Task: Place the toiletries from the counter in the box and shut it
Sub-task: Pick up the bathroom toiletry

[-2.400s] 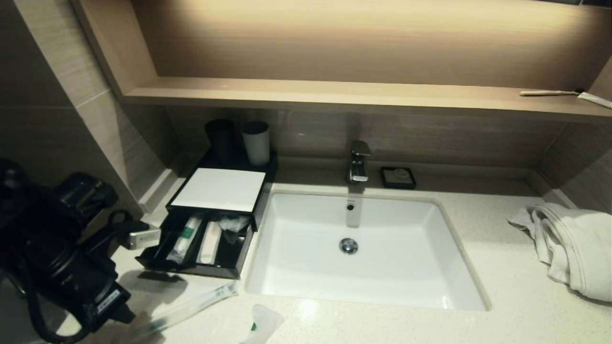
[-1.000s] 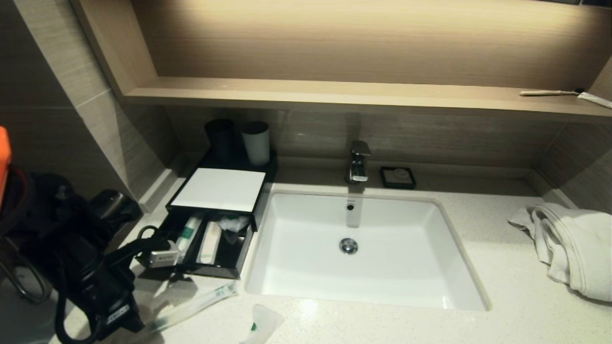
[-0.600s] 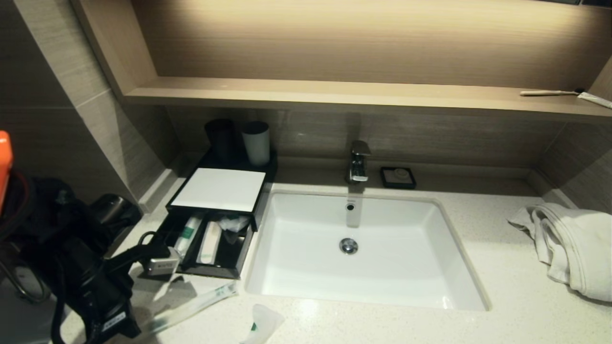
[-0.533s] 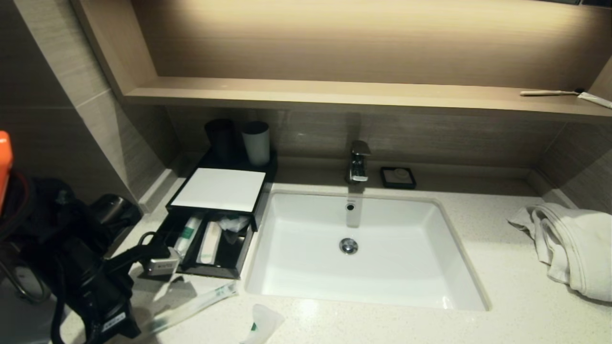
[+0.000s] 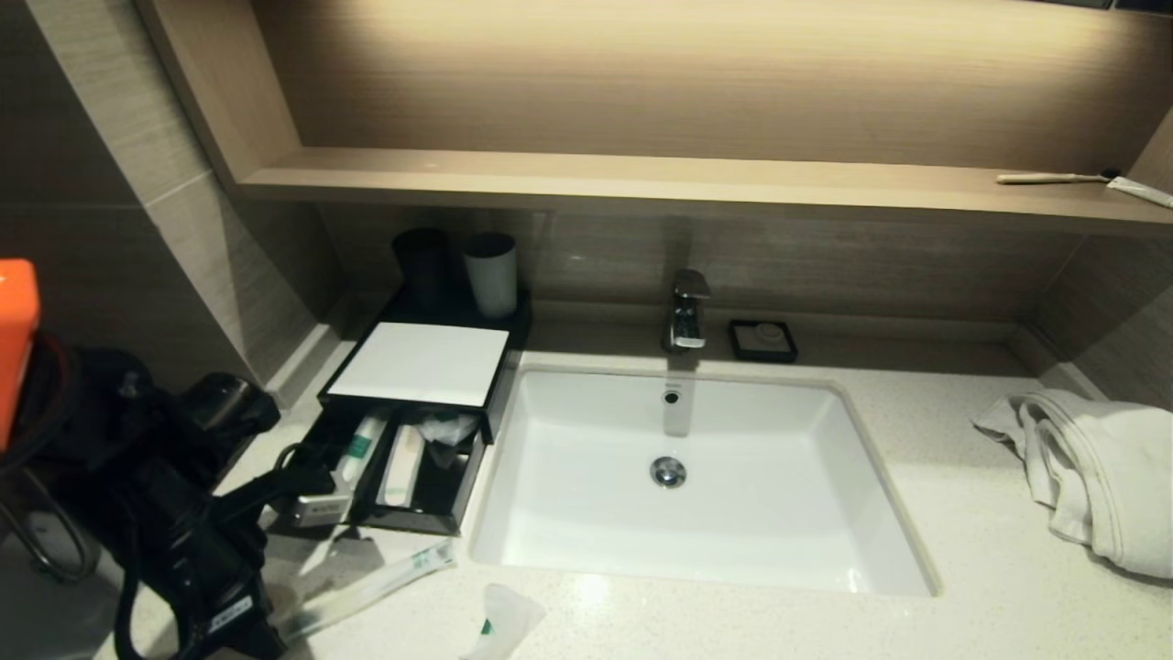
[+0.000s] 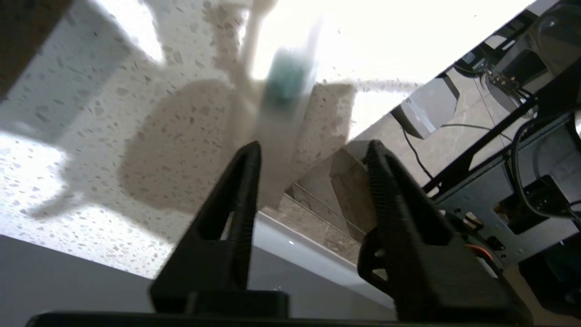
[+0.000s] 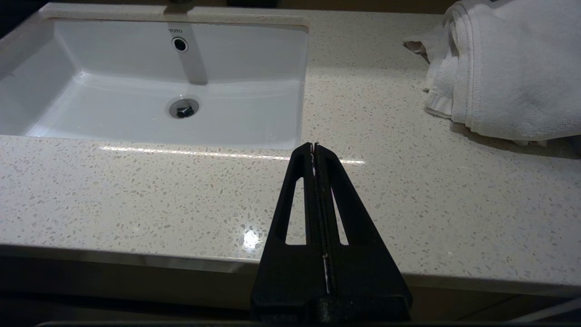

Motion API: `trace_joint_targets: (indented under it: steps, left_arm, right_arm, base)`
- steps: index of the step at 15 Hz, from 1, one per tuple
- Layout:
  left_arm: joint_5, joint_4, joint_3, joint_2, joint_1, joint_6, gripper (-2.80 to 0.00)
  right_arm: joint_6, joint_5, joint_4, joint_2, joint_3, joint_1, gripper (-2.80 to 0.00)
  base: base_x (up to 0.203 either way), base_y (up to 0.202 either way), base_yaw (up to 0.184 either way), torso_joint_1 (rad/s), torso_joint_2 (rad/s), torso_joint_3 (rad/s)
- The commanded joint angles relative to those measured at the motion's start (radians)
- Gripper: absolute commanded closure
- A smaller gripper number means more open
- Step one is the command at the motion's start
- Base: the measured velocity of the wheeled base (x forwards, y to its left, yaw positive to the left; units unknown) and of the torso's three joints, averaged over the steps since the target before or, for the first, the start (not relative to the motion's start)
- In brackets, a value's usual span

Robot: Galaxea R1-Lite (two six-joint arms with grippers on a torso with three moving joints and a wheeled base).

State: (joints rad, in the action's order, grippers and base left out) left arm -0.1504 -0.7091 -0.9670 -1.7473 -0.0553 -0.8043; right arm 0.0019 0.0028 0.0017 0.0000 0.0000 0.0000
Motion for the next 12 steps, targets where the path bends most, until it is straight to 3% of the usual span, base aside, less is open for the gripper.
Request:
trace_joint_targets:
  steps: [1,5,7,12]
  left_arm:
    - [0.002,0.01,0.005,-0.006,0.0,-0.004,-2.8]
    - [0.019,0.055,0.007,-0.029,-0.004,-0.007,-2.8]
    - [0.073,0.072,0.009,-0.047,-0.016,-0.011,-2.8]
    - [0.092,0.216,0.087,-0.05,-0.029,-0.009,-2.8]
  right_arm:
    - [0.0,0.0,0.0,0.0,0.0,0.0,0.0]
    - [0.0,0.0,0.0,0.0,0.0,-0.001,0.0]
    - [0.0,0.0,0.0,0.0,0.0,0.0,0.0]
    - [0.0,0.0,0.0,0.0,0.0,0.0,0.0]
  base:
    - [0.0,0.0,0.0,0.0,0.0,0.0]
    - [0.0,0.0,0.0,0.0,0.0,0.0]
    - [0.0,0.0,0.0,0.0,0.0,0.0]
    - [0.0,0.0,0.0,0.0,0.0,0.0]
